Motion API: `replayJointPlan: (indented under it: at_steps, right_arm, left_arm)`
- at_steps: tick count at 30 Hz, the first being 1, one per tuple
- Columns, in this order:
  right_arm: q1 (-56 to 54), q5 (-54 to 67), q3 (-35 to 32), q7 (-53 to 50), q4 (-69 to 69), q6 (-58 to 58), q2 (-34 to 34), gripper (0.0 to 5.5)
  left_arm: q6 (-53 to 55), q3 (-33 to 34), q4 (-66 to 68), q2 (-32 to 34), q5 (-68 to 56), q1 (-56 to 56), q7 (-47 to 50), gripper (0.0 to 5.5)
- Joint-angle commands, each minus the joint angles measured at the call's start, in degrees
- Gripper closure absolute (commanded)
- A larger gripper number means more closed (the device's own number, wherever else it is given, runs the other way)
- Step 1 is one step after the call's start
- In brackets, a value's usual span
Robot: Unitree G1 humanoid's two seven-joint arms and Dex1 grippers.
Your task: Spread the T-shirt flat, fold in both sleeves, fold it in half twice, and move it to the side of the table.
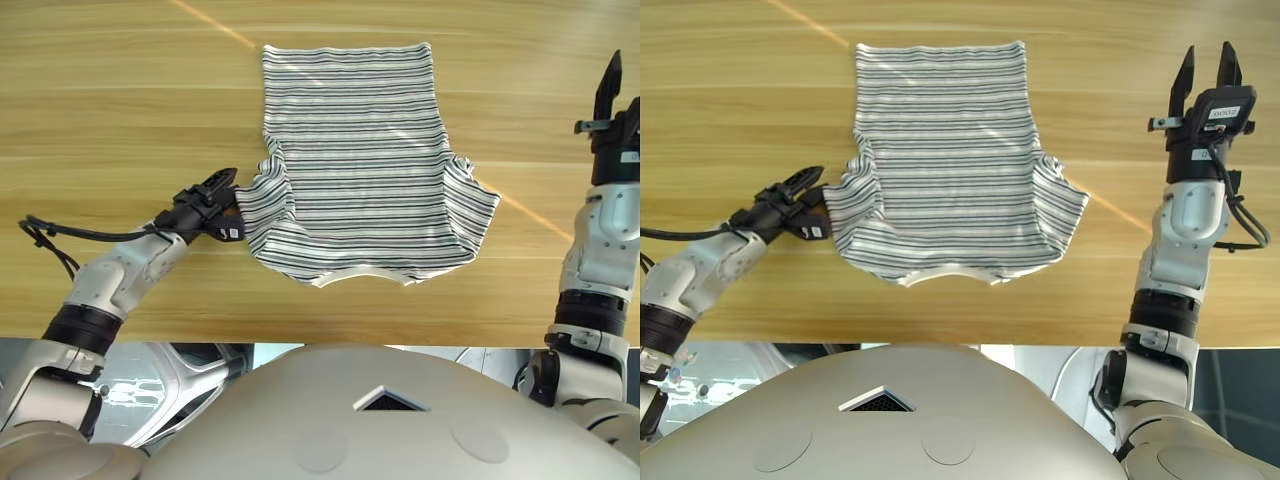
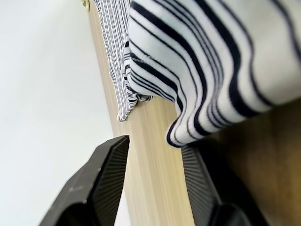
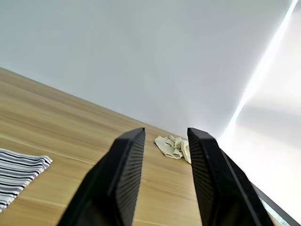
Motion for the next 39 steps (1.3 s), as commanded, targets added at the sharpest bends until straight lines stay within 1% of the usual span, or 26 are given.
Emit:
replayJointPlan:
  at_steps: [1, 7, 16, 22, 32, 39]
  right_arm:
    - [-1.98, -0.07, 0.58, 0.03, 1.08, 0.50, 0.24, 3.84]
    - [-2.45, -0.10, 0.76, 0.05, 1.92, 0.46, 0.12, 3.84]
    - [-3.33, -0.38, 1.55, -0.31, 2.88, 0.30, 0.27, 3.84]
    - [-5.45, -0.67, 2.59, -0.14, 5.55, -0.25, 0.40, 3.84]
    - [-5.01, -0.61, 2.19, -0.21, 7.04, -1.54, 0.65, 3.84]
    - [-4.57, -0.60, 1.99, -0.64, 7.62, -2.17, 0.94, 3.84]
  left_arm:
    - [0.80, -4.74, 2.34, 3.65, 4.16, 8.52, -6.13, 3.37]
    - [-0.16, -4.72, -1.77, 6.98, 1.69, 10.62, -8.50, 3.37]
    - [-3.70, -5.89, -4.91, 8.29, -2.83, 11.15, -11.19, 3.37]
    - [-4.91, -7.25, -4.33, 6.49, -3.29, 9.47, -12.28, 3.37]
    - [-7.72, -8.70, 4.75, 3.10, -2.19, 3.99, -12.08, 3.37]
    - [-10.35, -10.92, 7.46, 3.21, -0.92, 0.86, -13.39, 3.37]
